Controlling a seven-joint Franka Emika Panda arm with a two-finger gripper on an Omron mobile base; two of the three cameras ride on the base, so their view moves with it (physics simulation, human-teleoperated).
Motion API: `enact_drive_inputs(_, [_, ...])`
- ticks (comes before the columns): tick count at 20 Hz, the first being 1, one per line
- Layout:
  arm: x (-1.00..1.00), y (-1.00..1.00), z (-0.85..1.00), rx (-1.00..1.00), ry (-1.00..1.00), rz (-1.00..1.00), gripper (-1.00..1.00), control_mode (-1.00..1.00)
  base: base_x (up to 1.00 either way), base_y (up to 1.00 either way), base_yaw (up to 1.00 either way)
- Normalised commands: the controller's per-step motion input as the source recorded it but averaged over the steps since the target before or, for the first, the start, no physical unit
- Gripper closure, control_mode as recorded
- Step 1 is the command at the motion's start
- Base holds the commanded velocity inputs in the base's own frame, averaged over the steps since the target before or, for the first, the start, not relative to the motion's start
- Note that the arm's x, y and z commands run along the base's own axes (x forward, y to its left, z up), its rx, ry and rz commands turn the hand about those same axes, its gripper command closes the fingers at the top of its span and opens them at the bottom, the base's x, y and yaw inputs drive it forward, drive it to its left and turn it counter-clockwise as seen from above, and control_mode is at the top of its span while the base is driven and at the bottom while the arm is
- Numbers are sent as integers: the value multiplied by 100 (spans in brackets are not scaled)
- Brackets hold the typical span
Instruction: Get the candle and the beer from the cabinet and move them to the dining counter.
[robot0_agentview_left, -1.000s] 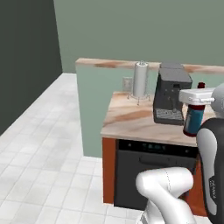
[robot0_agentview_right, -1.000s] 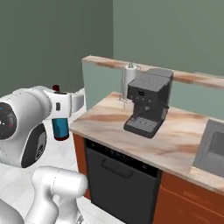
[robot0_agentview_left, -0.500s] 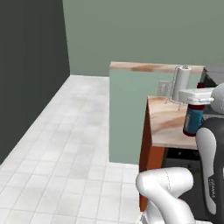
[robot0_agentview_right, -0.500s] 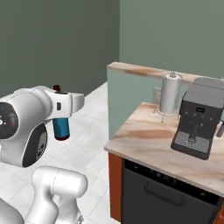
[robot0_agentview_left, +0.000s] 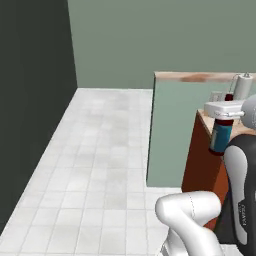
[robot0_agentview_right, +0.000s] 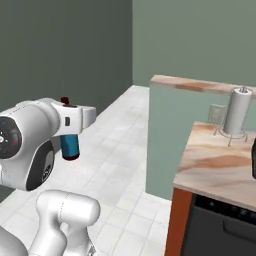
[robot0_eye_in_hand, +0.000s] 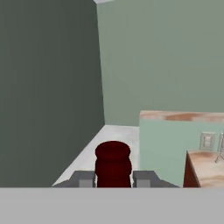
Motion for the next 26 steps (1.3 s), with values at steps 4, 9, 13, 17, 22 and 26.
enact_drive_inputs(4, [0, 0, 0, 0, 0, 0, 100, 100, 50, 100, -44])
enact_drive_inputs(9, [0, 0, 0, 0, 0, 0, 100, 100, 66, 100, -38])
enact_drive_inputs(13, [0, 0, 0, 0, 0, 0, 100, 100, 71, 100, -32])
enact_drive_inputs(17, [0, 0, 0, 0, 0, 0, 100, 100, 87, 100, -30])
enact_drive_inputs(22, [0, 0, 0, 0, 0, 0, 100, 100, 100, 93, -29])
enact_drive_inputs(26, [0, 0, 0, 0, 0, 0, 100, 100, 100, 49, -25])
